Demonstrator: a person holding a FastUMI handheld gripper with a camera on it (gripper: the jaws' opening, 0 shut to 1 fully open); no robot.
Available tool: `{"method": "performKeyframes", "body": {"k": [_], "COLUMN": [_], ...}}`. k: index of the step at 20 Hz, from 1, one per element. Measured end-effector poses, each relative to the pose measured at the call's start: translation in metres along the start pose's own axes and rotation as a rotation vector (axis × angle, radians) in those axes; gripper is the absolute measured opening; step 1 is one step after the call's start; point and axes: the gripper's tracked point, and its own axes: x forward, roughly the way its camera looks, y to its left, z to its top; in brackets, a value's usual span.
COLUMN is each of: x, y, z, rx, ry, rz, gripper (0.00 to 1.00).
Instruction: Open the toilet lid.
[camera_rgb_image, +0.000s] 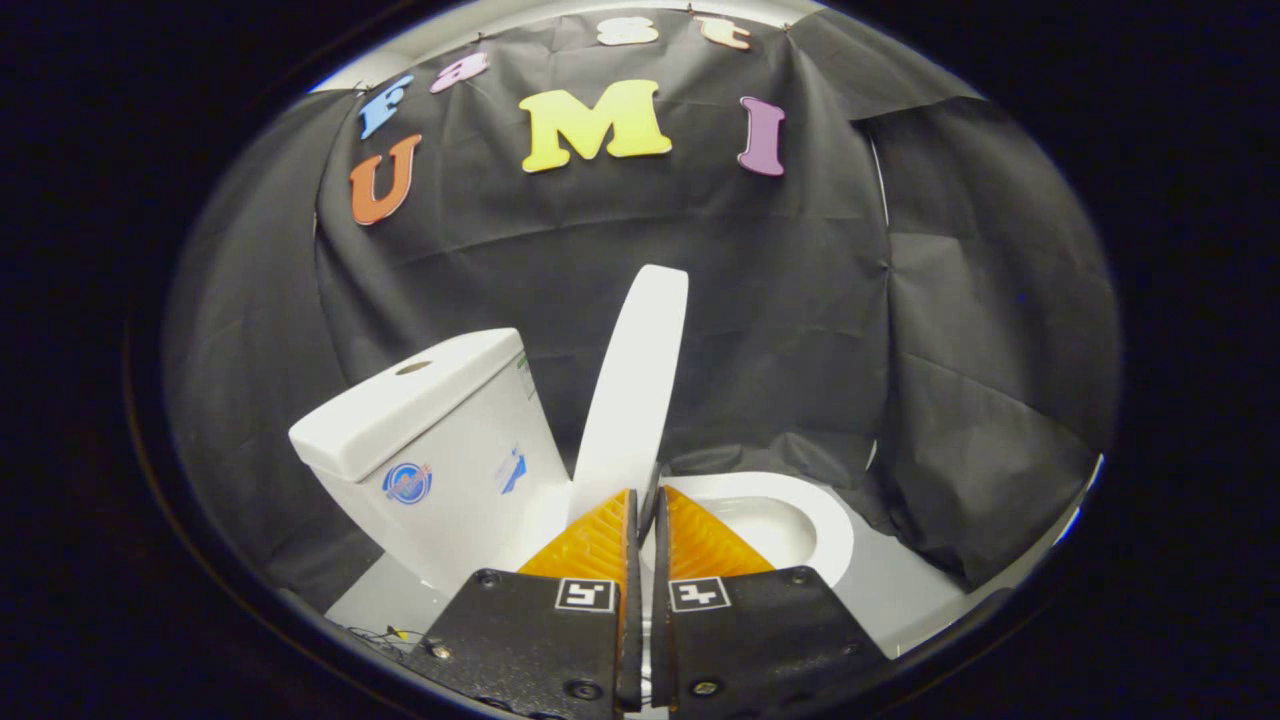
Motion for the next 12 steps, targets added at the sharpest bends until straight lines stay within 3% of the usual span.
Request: {"method": "performKeyframes", "body": {"k": [12], "x": [0.011], "y": [0.03], "z": [-0.004], "rx": [-0.062], "ry": [-0.001], "rz": [-0.015], "gripper": [0.06]}}
